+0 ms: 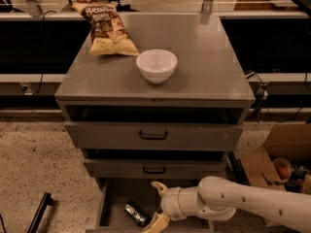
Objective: Pick green can from bottom drawer and place on counter
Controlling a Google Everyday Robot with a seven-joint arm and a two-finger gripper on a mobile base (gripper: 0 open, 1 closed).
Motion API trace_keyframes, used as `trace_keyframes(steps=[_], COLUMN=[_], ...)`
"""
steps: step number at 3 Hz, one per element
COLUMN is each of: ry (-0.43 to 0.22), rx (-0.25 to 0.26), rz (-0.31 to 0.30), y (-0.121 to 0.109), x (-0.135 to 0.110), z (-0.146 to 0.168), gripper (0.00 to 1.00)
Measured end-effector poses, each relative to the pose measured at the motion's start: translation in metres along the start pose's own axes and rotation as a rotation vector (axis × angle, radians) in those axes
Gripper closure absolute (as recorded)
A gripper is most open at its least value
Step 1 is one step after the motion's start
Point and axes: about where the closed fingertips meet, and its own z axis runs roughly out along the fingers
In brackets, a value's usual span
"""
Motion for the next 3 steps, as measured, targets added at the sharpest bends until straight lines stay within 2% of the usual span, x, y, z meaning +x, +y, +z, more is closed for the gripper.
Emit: trace_keyframes(steps=[1,2,3], ry=[0.022,0.023,0.067], rx=[0.092,0.093,0.124], rz=[0.016,0.016,0.034], y=[-0.022,-0.022,-0.038], x=[0.015,0.015,0.031], z=[0.006,0.006,0.022], gripper=[0.0,0.0,0.0])
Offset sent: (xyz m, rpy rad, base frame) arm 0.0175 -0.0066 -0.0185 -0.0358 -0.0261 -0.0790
